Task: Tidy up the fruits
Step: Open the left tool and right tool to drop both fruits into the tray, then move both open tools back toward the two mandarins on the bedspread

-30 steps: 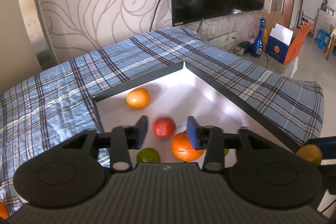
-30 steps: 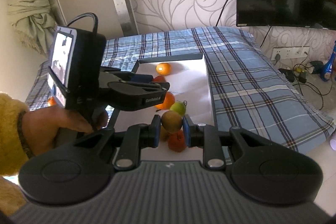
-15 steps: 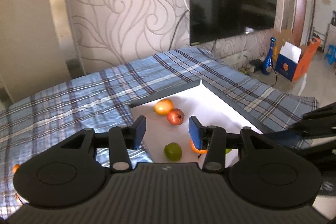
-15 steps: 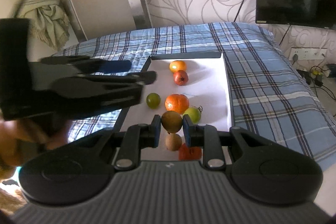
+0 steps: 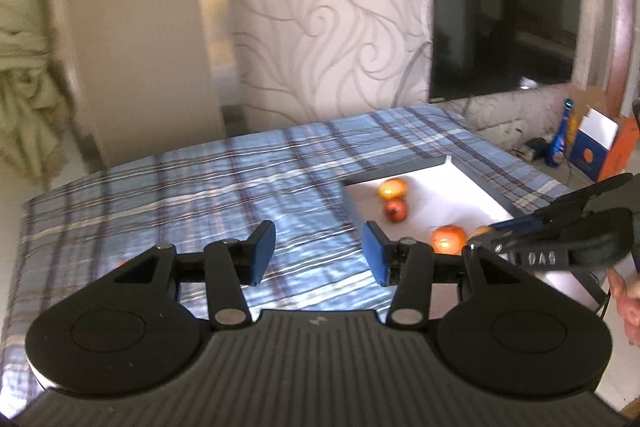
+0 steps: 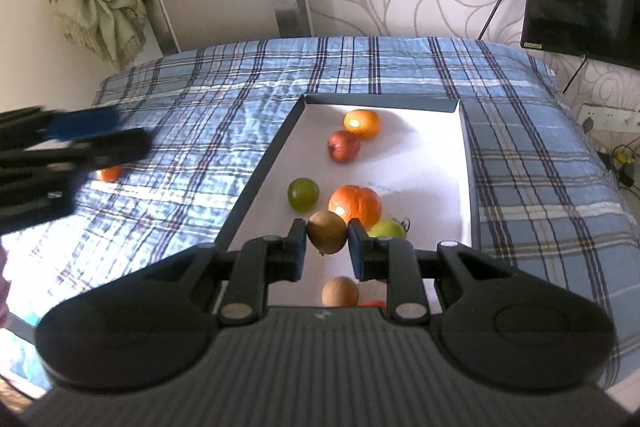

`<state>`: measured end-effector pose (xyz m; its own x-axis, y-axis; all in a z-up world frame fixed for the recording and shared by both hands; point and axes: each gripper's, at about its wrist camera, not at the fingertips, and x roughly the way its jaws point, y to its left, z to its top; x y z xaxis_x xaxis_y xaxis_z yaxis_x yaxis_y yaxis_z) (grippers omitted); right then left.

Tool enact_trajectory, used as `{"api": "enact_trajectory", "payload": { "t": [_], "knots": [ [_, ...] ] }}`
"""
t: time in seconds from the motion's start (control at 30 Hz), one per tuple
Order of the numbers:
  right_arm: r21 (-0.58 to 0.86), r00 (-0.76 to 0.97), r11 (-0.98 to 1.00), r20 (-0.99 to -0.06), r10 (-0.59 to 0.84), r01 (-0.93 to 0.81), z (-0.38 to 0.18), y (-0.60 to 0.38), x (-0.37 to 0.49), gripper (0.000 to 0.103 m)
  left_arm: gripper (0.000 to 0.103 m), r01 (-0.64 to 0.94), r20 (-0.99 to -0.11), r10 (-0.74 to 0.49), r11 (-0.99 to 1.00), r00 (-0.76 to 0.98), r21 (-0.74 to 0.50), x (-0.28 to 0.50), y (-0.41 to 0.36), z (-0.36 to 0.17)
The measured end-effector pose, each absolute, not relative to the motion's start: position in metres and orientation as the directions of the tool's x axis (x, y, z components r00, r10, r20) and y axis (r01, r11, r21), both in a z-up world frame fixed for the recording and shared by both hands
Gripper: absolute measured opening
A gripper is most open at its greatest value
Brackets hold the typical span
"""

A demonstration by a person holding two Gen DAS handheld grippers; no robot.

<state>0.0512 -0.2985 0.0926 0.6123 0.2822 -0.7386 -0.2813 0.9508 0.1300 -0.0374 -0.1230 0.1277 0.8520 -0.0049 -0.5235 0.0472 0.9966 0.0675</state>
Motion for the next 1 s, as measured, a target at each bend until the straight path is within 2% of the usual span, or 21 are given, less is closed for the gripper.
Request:
{"api": "enact_trajectory", "payload": {
  "t": [0.5, 0.73, 1.0],
  "knots": [
    [0.085, 0.676, 0.971, -0.704, 0.218, -0.225, 0.117, -0.294, 0.055, 0.032, 0.054, -0.116, -0.516, 0.114, 0.993, 0.849, 0.028, -0.093, -0.054, 0.131],
    [0.052, 0.681, 0.953, -0.688, 0.251, -0.299, 0.137, -0.259, 0.052, 0.032, 0.054, -0.152, -0.508, 0.142, 0.988, 0.85, 0.021, -0.109, -0.028, 0.13],
    [0.051, 0.612, 0.901, -0.717, 0.334, -0.431, 0.132, -0.201, 0.042, 0.032, 0.055, -0.193, -0.523, 0.174, 0.981, 0.835, 0.019, -0.119, -0.003, 0.119]
  ]
}}
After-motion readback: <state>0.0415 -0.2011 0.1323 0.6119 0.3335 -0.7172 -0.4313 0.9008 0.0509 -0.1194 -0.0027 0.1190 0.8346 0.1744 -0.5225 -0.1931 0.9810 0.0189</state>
